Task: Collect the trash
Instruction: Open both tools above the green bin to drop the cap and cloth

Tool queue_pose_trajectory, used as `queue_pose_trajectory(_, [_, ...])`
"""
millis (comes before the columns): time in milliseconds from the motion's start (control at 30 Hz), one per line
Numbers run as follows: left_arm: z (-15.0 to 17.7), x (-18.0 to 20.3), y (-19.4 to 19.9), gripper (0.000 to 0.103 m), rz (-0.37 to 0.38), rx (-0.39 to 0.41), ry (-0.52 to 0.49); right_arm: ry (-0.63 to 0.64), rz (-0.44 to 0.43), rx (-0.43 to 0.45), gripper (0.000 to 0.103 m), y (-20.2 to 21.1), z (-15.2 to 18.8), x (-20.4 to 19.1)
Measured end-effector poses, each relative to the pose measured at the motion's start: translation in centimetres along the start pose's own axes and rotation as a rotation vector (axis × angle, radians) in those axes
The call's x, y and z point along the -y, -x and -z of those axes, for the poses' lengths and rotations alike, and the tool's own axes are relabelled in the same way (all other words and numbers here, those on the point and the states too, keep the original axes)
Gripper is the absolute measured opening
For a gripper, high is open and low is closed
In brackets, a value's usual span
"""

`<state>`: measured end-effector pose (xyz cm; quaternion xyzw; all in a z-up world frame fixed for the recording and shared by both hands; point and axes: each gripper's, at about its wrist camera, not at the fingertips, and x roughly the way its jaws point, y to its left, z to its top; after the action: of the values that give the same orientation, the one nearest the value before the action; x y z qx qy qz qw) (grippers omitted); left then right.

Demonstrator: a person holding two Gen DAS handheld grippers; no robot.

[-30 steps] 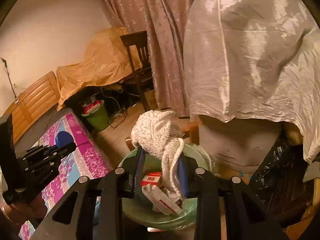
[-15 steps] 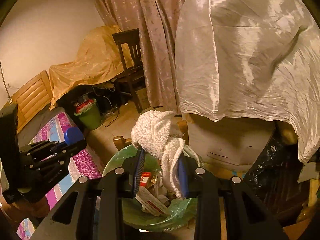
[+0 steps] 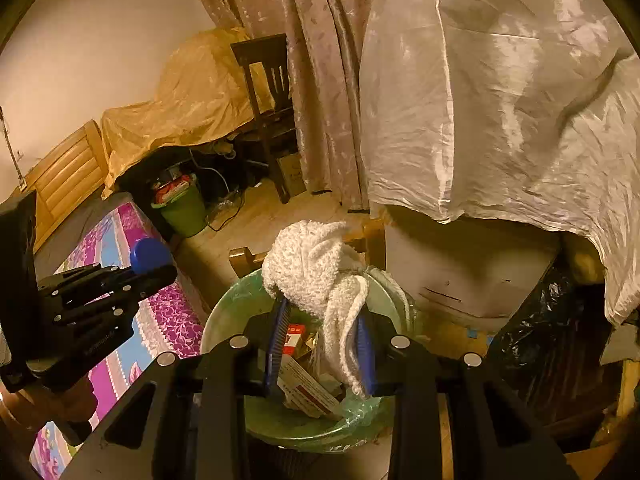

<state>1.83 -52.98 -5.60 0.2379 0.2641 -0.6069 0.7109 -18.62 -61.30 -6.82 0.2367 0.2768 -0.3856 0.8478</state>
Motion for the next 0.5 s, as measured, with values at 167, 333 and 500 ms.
queue_pose_trajectory(167, [-0.6,0.5,-0.6,0.014,-0.012,0.004,-0.003,0.011,-0.028,-0.013,0.034,-1.2,-0.5,0.0])
queue_pose_trajectory(333, [-1.0,0.0,-1.3,0.054,-0.027,-0.004,0.054,-0.009,-0.049,-0.044,0.067,-3.5,-0.5,0.6])
queue_pose_trajectory(500, [0.1,-0.4,-1.4,0.054,-0.053,-0.023,0.038,0.005,-0.033,-0.054,0.066,-4.3,0.3,0.6])
